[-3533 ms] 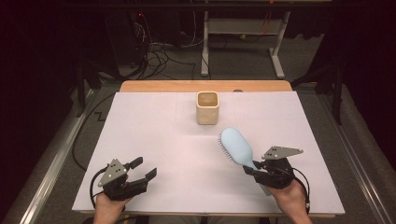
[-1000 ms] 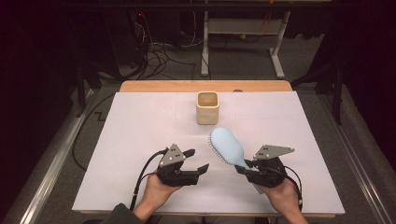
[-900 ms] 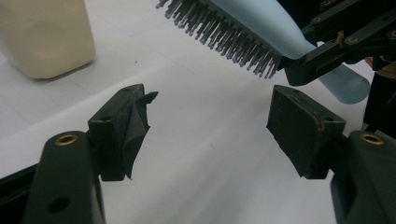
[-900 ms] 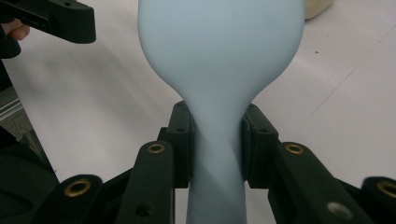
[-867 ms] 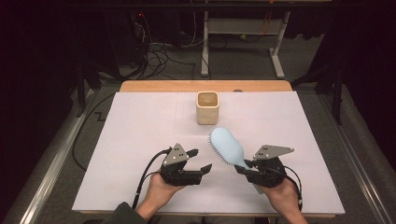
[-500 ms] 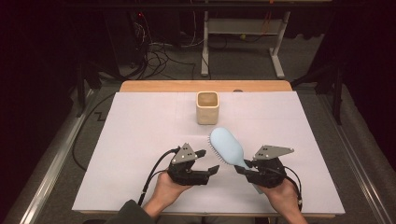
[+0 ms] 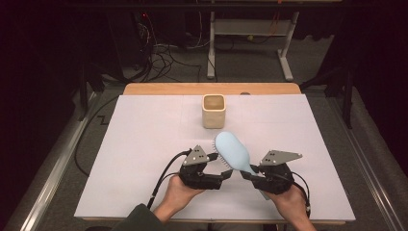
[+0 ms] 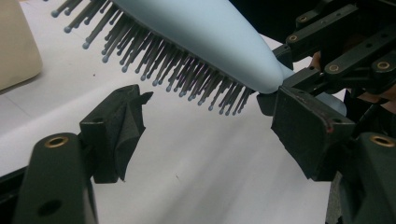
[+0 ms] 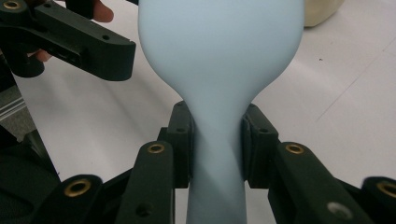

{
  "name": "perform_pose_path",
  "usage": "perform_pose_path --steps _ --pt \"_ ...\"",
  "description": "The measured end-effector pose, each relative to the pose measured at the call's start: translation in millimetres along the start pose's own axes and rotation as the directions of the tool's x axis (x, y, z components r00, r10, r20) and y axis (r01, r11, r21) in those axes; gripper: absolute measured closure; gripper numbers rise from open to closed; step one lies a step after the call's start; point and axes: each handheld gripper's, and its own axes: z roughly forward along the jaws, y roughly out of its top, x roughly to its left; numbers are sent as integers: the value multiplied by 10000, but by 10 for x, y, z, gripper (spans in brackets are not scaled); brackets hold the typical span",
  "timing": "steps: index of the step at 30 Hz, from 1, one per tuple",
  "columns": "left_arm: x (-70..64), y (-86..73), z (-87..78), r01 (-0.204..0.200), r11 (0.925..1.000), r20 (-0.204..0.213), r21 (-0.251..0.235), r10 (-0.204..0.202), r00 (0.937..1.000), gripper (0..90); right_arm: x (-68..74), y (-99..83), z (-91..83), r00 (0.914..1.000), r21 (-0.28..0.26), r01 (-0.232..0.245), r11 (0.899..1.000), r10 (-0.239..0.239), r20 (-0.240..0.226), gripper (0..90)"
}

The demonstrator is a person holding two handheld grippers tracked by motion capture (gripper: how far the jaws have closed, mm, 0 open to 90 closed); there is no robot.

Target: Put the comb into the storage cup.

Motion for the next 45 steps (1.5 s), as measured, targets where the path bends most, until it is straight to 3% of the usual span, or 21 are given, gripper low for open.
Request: perform_pose_path --steps 12,23,34,45 --pt "9 89 96 229 9997 213 55 -230 9995 245 5 35 37 10000 -102 18 9999 -19 -58 703" --pt "15 106 119 458 9989 108 -85 -457 9989 248 35 71 96 9999 -108 121 9999 -122 -90 704" --pt "22 119 163 610 9980 161 -152 -608 9980 233 77 71 102 9991 -128 328 9994 -325 265 704" --pt "32 137 181 781 9969 279 -131 -777 9966 217 94 85 109 9991 -178 377 9991 -374 200 704"
